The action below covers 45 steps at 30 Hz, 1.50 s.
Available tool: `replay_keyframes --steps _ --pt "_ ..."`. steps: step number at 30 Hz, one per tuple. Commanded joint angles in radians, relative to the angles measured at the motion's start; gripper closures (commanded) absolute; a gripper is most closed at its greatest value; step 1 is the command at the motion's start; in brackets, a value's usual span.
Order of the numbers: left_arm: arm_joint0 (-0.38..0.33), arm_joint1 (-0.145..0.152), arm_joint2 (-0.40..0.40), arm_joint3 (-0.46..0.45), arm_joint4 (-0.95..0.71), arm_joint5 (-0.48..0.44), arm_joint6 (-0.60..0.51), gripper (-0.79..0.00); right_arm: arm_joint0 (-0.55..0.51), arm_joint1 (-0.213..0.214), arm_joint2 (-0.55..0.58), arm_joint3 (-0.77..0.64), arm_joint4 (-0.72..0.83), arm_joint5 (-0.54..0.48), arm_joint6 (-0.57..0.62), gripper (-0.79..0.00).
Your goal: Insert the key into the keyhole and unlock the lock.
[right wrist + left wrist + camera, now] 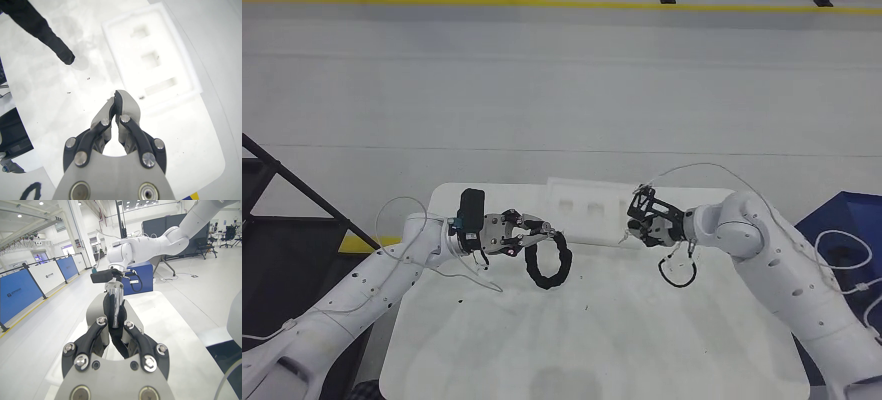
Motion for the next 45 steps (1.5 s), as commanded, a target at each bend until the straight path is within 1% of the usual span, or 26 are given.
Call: replay_keyframes --steps 1,5,11,23,35,40,45 --pt "0.000 0.000 0.000 0.000 0.000 0.000 0.000 0.000 0.033 -0.012 -0.025 0.059 -0.003 0.005 -0.009 0.000" --pt "0.000 0.000 0.000 0.000 0.000 0.000 0.000 0.000 0.085 -0.037 -0.066 0.175 0.004 0.002 -0.046 0.000" --pt "0.000 0.000 0.000 0.000 0.000 0.000 0.000 0.000 0.150 -0.072 -0.116 0.313 0.002 -0.022 -0.113 0.000" --pt "0.000 0.000 0.000 0.000 0.000 0.000 0.000 0.000 0.226 -0.134 -0.192 0.494 0.007 -0.049 -0.177 0.000" --pt "0.000 0.000 0.000 0.000 0.000 0.000 0.000 0.000 0.254 -0.178 -0.229 0.607 0.004 -0.082 -0.247 0.000" --pt "0.000 0.000 0.000 0.000 0.000 0.000 0.000 0.000 0.263 -0.188 -0.236 0.608 -0.022 -0.082 -0.271 0.000" --pt "0.000 0.000 0.000 0.000 0.000 0.000 0.000 0.000 0.264 -0.193 -0.238 0.605 -0.037 -0.077 -0.270 0.000"
